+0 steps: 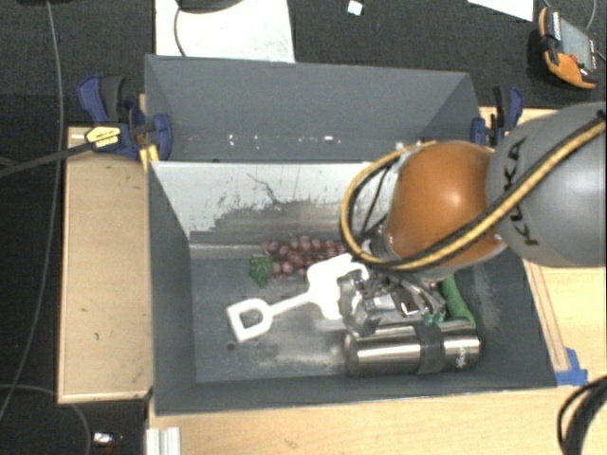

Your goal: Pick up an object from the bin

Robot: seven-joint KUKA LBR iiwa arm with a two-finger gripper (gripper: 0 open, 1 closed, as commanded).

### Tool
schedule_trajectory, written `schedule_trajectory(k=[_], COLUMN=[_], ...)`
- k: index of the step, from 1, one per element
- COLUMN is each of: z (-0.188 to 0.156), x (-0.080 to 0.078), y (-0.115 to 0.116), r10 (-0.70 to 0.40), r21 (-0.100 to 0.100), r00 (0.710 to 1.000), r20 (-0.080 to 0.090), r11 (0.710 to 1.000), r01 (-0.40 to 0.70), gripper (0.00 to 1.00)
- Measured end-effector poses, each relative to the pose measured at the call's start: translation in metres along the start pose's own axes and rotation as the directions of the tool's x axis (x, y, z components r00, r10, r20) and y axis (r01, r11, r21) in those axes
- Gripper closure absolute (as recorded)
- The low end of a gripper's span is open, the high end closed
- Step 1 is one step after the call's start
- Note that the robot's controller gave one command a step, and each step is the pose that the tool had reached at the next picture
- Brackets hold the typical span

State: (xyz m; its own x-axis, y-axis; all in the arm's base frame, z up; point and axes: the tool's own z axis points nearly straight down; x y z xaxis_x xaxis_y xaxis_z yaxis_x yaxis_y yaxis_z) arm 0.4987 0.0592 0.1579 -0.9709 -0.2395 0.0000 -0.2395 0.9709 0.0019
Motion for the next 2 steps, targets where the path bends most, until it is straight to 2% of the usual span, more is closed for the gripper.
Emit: schedule_trajectory(k=[1,2], z=[0.001,0.011], x=[0.002,-0.001], y=[-0.004,0.003], r10=[-0.135,-0.132], r21=[0.0,-0.002], r00=[0.991,0.991], r20=[-0.001,-0.004], r11=[0.991,0.991], r01=[0.135,0.132], gripper=[1.0,1.0])
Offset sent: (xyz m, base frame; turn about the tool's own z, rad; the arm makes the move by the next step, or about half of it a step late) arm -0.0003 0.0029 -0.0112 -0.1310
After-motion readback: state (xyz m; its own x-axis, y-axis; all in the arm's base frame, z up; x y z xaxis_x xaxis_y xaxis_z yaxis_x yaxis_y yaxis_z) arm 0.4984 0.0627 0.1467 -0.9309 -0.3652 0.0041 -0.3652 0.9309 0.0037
